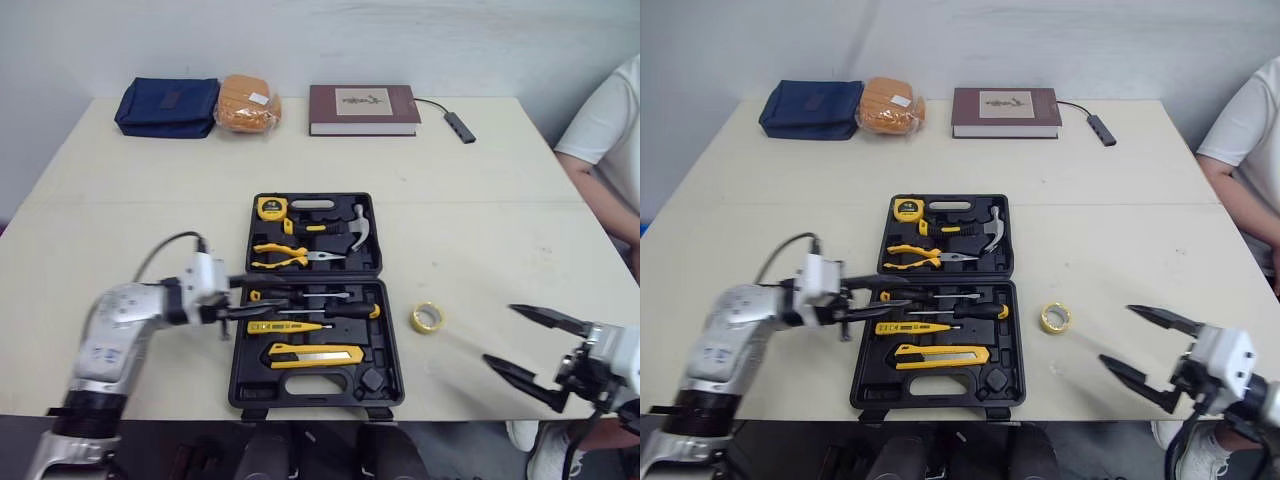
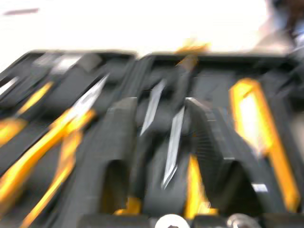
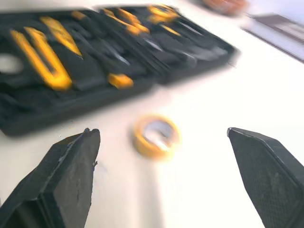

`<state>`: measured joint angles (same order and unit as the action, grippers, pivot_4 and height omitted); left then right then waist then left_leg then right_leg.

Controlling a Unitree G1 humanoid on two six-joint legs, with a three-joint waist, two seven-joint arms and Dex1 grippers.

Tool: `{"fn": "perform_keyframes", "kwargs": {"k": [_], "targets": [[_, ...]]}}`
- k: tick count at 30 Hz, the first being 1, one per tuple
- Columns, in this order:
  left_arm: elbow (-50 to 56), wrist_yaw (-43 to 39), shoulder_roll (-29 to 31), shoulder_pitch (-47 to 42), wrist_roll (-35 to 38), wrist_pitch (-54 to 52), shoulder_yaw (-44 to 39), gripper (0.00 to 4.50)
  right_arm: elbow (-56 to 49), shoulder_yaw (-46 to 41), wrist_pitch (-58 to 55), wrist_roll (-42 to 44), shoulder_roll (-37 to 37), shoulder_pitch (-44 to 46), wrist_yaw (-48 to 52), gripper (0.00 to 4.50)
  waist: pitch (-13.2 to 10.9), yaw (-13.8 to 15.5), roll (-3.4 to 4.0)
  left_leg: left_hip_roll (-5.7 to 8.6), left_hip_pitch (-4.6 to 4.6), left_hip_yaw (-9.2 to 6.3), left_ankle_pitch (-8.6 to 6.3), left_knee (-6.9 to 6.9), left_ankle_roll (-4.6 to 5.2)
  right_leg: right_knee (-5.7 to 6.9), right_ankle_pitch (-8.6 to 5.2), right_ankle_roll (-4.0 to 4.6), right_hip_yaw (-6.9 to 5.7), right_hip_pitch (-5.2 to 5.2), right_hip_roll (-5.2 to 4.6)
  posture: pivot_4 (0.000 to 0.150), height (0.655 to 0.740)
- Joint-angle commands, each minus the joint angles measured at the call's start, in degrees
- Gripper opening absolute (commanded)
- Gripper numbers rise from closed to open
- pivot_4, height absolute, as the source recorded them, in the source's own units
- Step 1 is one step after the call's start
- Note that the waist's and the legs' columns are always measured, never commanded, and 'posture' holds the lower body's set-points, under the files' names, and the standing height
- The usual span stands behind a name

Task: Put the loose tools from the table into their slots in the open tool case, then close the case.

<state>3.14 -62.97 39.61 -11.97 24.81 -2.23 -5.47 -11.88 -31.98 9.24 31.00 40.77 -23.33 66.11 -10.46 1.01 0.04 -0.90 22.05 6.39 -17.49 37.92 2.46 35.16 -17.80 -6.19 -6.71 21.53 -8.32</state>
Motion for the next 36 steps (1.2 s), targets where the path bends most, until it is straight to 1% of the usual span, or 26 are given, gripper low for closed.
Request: {"fn": "perform_keyframes", "kwargs": {"k": [1,2,4,5,8,10,13,17,19,22,25,27,29,32,34,36], "targets": [[-8.3,3.8,3.7,6.0,-0.5,4.5,-13.3,3.16,12.0,-6.7,7.2,-1.9,-0.6,-0.6,0.1,4.50,0.0,-0.2,-0.01,-0.01,-0.01,0.02,-0.02,-0.02,0.00,-0.02,0.00,0.00,0.01,0.01,0.01,0.150,0.7400],[-11.3,5.6,4.2,7.2,-0.2,5.1,-17.1,3.56,15.4,-7.9,8.8,-2.4,-0.6,-0.4,-0.3,4.50,0.0,-0.3,-0.03,-0.01,-0.01,0.02,-0.03,-0.04,0.00,-0.05,0.00,0.00,0.01,0.02,0.00,0.150,0.7400],[-14.9,7.7,4.7,8.6,0.1,6.4,-21.2,4.35,19.4,-9.1,11.1,-3.0,-0.6,0.0,-1.0,4.50,-0.1,-0.4,-0.07,-0.01,0.00,0.02,-0.16,-0.04,-0.07,-0.07,0.00,0.00,0.01,0.04,-0.03,0.150,0.7400],[-16.3,7.8,4.7,11.2,-0.4,7.9,-22.9,4.44,21.9,-10.0,12.4,-3.4,-0.6,0.1,-1.7,4.50,-0.1,-0.4,-0.08,-0.02,0.00,0.01,-0.30,-0.05,-0.18,-0.08,0.00,0.00,0.01,0.05,-0.04,0.150,0.7400],[-20.0,10.5,4.1,17.1,-1.3,11.8,-28.6,4.44,31.4,-13.4,16.7,-4.4,-0.2,0.4,-4.4,4.50,0.0,-0.7,0.00,-0.01,0.00,0.03,-0.41,-0.09,-0.15,-0.17,0.00,0.00,0.05,0.06,-0.14,0.150,0.7400],[-21.2,13.3,3.5,17.5,-0.6,12.5,-31.1,4.44,35.1,-14.6,18.0,-4.3,0.1,0.6,-5.7,4.50,-0.1,-0.6,-0.05,0.00,-0.01,0.05,-0.43,-0.19,-0.18,-0.28,0.00,0.00,0.08,0.06,-0.16,0.150,0.7400],[-23.2,16.3,2.9,18.0,-1.1,13.7,-32.7,4.44,38.9,-14.5,19.4,-4.4,0.4,0.9,-6.1,4.50,-0.1,-0.3,-0.09,-0.01,0.00,0.00,-0.47,-0.26,-0.11,-0.30,0.00,0.01,0.05,0.09,-0.16,0.150,0.7400],[-23.4,17.4,2.0,18.7,-0.8,14.0,-32.2,4.44,40.7,-14.2,21.1,-4.6,0.8,2.2,-7.7,4.50,0.0,-0.5,-0.01,0.00,-0.30,0.18,-0.44,-0.62,-0.15,-0.34,0.01,0.06,0.26,0.05,-0.18,0.150,0.7400],[-20.8,17.1,1.5,17.6,-0.6,13.2,-30.3,4.44,38.5,-13.3,21.1,-4.8,0.7,3.0,-8.7,4.50,0.0,-0.8,-0.02,0.00,-0.51,0.29,-0.42,-0.87,-0.20,-0.37,-0.04,0.14,0.34,0.00,-0.15,0.150,0.7400],[-15.2,16.5,1.7,14.9,0.6,10.9,-27.3,4.44,31.3,-10.1,18.6,-3.9,1.2,3.3,-6.9,4.50,-0.1,-1.0,-0.02,-0.02,-0.51,0.29,-0.37,-0.94,-0.28,-0.37,-0.05,0.16,0.33,0.04,-0.13,0.150,0.7400],[-4.3,15.7,1.4,11.4,4.2,4.7,-21.8,4.44,18.1,-6.1,9.2,0.5,3.3,2.8,-5.4,4.50,-0.1,-1.1,-0.02,-0.02,-0.51,0.31,-0.32,-0.88,-0.36,-0.30,-0.05,0.15,0.34,0.03,-0.13,0.150,0.7400],[-0.2,15.1,1.5,10.0,6.4,0.6,-19.6,4.44,12.8,-4.9,5.0,2.1,4.1,2.6,-5.8,4.50,-0.1,-1.0,0.01,-0.02,-0.51,0.33,-0.32,-0.84,-0.35,-0.25,-0.03,0.13,0.41,0.02,-0.15,0.150,0.7400],[4.0,12.8,2.2,9.6,9.6,-4.4,-17.1,4.44,7.6,-3.7,0.4,2.1,5.6,2.4,-7.0,4.50,-0.1,-1.0,0.02,-0.02,-0.53,0.33,-0.24,-0.86,-0.45,-0.24,-0.03,0.12,0.41,0.00,-0.13,0.150,0.7400],[7.9,8.7,4.1,6.8,10.4,-8.2,-12.4,4.44,-0.2,-1.4,-10.6,0.1,10.7,2.7,-10.1,4.50,-0.1,-1.1,0.04,-0.06,-0.51,0.37,-0.18,-0.96,-0.66,-0.35,-0.07,0.17,0.37,0.05,0.01,0.150,0.7400],[9.8,7.3,4.5,4.6,10.8,-10.0,-10.1,4.44,-4.1,0.2,-17.7,-0.8,15.5,2.7,-10.1,4.50,-0.1,-1.0,0.03,-0.05,-0.48,0.44,-0.18,-0.87,-0.62,-0.33,-0.07,0.17,0.38,0.05,0.01,0.150,0.7400],[13.3,4.8,3.9,2.6,10.6,-10.9,-5.3,4.44,-9.1,3.0,-25.6,3.1,21.6,6.5,-8.3,4.50,-0.1,-0.9,0.01,-0.05,-0.49,0.44,-0.18,-0.81,-0.59,-0.33,-0.06,0.14,0.39,0.01,0.01,0.150,0.7400]]}}
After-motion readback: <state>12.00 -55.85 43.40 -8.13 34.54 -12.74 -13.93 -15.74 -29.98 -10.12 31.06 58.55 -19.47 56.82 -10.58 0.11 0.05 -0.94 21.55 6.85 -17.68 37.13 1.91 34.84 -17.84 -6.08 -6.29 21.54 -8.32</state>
